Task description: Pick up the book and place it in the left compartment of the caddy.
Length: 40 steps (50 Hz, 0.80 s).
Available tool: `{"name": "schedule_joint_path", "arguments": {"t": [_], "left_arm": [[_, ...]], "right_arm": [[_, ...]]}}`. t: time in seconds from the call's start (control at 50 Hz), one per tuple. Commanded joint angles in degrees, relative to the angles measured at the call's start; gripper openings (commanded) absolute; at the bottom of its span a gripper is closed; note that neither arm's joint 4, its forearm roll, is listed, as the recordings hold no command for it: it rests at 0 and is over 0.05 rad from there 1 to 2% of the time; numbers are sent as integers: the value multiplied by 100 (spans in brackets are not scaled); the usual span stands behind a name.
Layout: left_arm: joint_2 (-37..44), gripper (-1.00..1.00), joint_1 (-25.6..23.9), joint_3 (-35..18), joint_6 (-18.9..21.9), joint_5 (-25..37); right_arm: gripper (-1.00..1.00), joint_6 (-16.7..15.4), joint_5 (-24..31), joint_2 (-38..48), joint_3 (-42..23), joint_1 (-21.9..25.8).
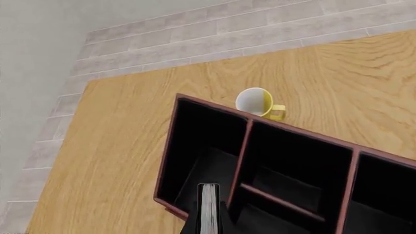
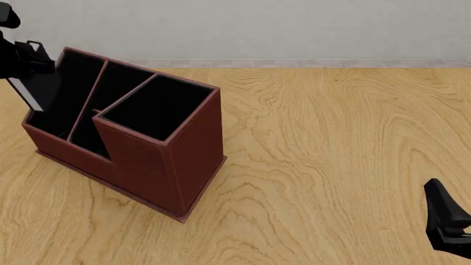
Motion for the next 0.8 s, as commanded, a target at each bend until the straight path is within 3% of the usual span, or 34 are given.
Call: {"name": "schedule_joint_path", "arguments": {"t": [0.02, 0.8], "left_arm": [[47, -100, 55, -20, 29, -157], [548, -100, 94, -48, 84, -692]], "right_arm": [[100, -1, 6, -8, 0, -1], [100, -7, 16, -28, 0, -6]]}}
